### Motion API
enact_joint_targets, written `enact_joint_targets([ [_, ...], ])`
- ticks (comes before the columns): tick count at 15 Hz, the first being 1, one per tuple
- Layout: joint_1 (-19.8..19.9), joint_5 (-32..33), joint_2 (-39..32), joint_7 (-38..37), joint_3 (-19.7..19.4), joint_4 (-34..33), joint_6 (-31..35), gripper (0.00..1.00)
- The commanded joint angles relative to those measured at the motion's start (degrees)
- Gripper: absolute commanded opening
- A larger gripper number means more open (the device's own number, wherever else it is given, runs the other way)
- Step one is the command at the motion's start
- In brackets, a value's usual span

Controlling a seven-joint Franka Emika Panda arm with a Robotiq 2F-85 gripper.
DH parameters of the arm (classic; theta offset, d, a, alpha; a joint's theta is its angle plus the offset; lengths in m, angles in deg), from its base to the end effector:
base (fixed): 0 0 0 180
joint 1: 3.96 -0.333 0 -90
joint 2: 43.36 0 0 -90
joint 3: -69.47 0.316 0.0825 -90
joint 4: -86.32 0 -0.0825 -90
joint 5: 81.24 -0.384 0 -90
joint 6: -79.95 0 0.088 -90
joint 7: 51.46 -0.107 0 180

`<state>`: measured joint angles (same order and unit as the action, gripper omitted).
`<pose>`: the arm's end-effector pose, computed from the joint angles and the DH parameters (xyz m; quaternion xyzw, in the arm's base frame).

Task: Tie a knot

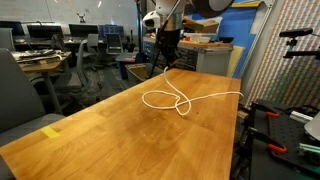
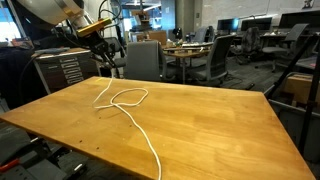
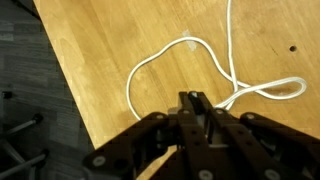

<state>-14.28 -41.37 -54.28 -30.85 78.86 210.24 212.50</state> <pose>0.5299 0.1757 0.3092 0.8054 0.5451 -0.0161 0.2321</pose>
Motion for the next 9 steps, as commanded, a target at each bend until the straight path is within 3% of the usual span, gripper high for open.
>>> enact_joint_targets([
  [1,0.43,1.47,-2.67,3.24,-0.25,-2.4,1.27,0.38],
  [2,0.45,1.48,-2.85,3.41,-0.31,-2.45,1.29,0.44],
  [3,0.14,0.22,-1.89,1.76,-0.04,-0.97,0.27,0.28],
  [5,0.17,0.26,-2.48,2.19,-0.07,-1.31,0.32,0.42],
  [9,0.18,0.26,-2.53,2.46,-0.07,-1.45,0.33,0.44],
])
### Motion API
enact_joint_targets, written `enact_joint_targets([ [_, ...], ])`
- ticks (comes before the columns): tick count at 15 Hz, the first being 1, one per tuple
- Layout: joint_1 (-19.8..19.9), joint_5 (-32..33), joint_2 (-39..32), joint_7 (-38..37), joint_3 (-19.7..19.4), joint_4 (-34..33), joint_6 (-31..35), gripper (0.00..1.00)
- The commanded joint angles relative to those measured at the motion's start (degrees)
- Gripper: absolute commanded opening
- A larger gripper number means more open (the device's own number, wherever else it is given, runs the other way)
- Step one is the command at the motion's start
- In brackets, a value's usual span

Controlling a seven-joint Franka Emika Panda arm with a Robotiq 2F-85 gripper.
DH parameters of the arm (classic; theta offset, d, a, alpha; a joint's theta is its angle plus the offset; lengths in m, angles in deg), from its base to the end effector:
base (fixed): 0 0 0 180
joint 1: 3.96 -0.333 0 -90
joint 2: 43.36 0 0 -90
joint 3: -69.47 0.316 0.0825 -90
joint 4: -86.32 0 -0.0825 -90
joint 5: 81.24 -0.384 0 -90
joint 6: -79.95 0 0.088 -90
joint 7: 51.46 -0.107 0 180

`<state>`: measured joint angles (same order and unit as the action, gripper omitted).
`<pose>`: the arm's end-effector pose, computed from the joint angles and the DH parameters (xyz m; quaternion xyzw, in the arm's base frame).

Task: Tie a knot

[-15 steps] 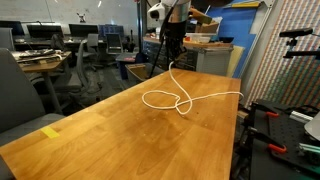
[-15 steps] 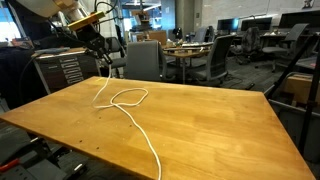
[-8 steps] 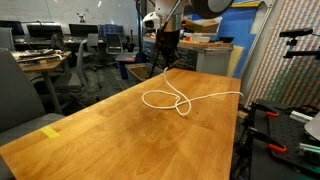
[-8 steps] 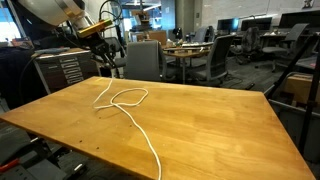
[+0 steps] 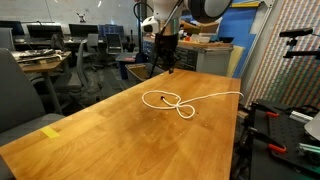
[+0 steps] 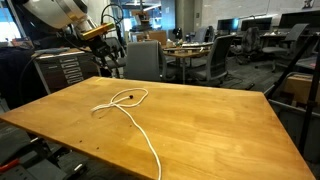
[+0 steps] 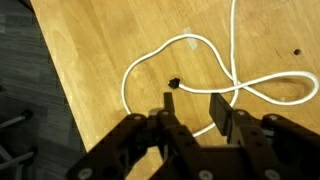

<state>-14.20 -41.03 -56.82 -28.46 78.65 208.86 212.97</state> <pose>0.5374 0.1759 0.2950 0.7933 0.5642 -0.0262 0.2273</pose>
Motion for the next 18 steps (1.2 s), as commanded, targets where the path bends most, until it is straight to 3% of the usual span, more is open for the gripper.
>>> enact_joint_targets([
  [1,0.1,-0.07,0.01,0.11,0.14,-0.1,-0.14,0.44],
  [3,0.1,-0.07,0.01,0.15,0.13,-0.14,-0.14,0.44],
  [4,0.1,-0.07,0.01,0.16,0.13,-0.15,-0.14,0.69],
  [5,0.39,0.01,-0.18,-0.49,0.09,0.99,2.4,0.7],
  [8,0.33,0.77,-1.59,-3.56,0.05,4.32,10.5,0.93],
  [9,0.08,-0.06,-0.92,-1.12,0.05,2.6,5.93,0.74],
  [10,0.03,-0.1,-1.46,-1.87,0.03,3.44,7.66,0.81],
  [11,0.01,-0.12,-1.91,-2.3,0.01,3.95,8.57,1.0],
  [12,0.1,-0.35,-2.26,-2.22,-0.15,3.79,7.69,1.0],
  [13,0.0,-0.14,-2.36,-2.36,-0.02,4.08,8.4,0.94],
  [14,0.01,-0.15,-2.48,-2.36,-0.06,4.08,8.24,0.99],
  [17,0.03,-0.14,-2.54,-2.36,-0.13,4.08,8.16,1.0],
  [18,1.28,-5.8,-2.69,-0.99,1.16,3.55,9.26,1.0],
])
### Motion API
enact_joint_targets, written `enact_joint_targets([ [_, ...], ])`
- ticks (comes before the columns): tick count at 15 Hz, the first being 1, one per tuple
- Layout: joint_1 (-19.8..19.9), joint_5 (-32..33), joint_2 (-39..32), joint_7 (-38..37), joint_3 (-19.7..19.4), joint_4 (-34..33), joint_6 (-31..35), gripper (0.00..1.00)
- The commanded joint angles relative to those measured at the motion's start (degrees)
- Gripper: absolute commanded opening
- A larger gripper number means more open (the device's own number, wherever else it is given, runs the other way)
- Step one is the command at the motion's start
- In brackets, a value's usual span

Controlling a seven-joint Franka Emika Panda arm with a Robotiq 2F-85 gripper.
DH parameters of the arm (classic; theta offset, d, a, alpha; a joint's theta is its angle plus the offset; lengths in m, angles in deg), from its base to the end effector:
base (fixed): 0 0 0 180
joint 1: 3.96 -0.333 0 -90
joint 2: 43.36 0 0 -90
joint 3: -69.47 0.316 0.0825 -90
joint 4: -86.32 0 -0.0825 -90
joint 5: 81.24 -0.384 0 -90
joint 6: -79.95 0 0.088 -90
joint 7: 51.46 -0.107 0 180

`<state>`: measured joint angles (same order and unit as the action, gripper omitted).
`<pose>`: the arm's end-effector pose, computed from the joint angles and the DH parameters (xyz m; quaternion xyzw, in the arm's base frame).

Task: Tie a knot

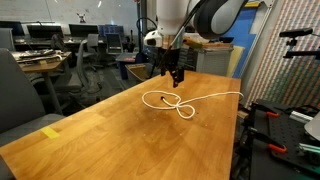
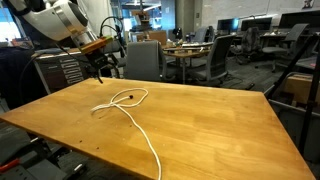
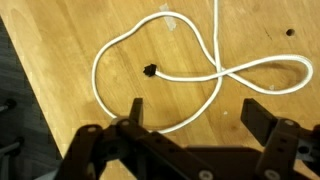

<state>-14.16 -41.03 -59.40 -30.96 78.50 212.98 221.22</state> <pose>0.5191 0.1825 0.2510 0.7970 0.5727 -0.0070 0.1916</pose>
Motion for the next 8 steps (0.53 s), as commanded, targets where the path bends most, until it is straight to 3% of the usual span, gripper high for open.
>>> enact_joint_targets([
  [1,1.41,-10.14,-0.18,0.26,1.71,-1.31,0.29,1.0],
  [4,2.91,-23.75,0.81,3.93,2.92,-1.45,-1.15,1.0],
  [8,4.17,-34.08,1.28,0.28,2.18,-1.09,-0.04,1.0],
])
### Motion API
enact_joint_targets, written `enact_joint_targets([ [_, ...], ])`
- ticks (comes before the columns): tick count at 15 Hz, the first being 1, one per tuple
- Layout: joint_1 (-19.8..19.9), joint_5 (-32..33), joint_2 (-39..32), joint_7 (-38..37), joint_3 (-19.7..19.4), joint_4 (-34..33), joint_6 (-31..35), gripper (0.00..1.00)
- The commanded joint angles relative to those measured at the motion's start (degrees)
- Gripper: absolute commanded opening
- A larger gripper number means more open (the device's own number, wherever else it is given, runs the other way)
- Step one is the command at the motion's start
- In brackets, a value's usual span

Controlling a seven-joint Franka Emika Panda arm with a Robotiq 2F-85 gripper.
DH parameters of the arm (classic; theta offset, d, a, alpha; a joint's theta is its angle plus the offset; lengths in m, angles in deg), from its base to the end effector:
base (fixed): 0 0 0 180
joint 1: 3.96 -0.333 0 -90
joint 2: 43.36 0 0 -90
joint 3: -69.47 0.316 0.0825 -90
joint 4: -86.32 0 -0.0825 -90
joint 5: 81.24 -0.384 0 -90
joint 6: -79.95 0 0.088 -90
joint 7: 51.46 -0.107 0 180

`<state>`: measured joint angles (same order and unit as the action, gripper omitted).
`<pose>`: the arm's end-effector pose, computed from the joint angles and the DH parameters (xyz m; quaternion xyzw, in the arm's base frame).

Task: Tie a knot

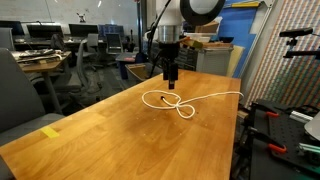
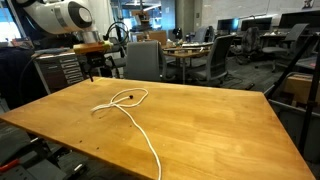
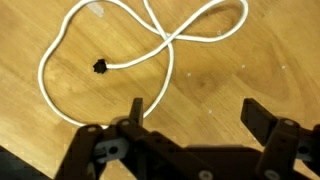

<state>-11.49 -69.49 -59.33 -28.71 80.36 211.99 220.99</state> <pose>0.5279 0.1759 0.2590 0.9059 0.4217 -0.0023 0.0382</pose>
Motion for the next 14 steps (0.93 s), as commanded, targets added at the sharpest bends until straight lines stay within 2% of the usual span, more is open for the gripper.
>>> enact_joint_targets([
  [1,-1.78,4.39,1.97,-8.5,-3.01,0.25,3.91,1.0],
  [2,0.42,-0.93,0.16,-1.92,-0.75,-0.2,1.01,1.0],
  [5,-0.6,3.1,0.73,-6.55,-2.13,-0.17,2.82,1.0],
  [6,-0.32,1.27,0.02,-5.41,-1.41,-0.54,3.0,1.0],
  [8,-0.63,-4.42,-2.48,-10.1,-0.75,-2.91,-0.1,1.0],
  [10,0.05,-8.67,-5.67,-11.19,-0.83,-5.06,-0.55,1.0],
  [14,2.39,-15.53,-12.27,-13.56,-1.57,-8.55,1.12,1.0],
])
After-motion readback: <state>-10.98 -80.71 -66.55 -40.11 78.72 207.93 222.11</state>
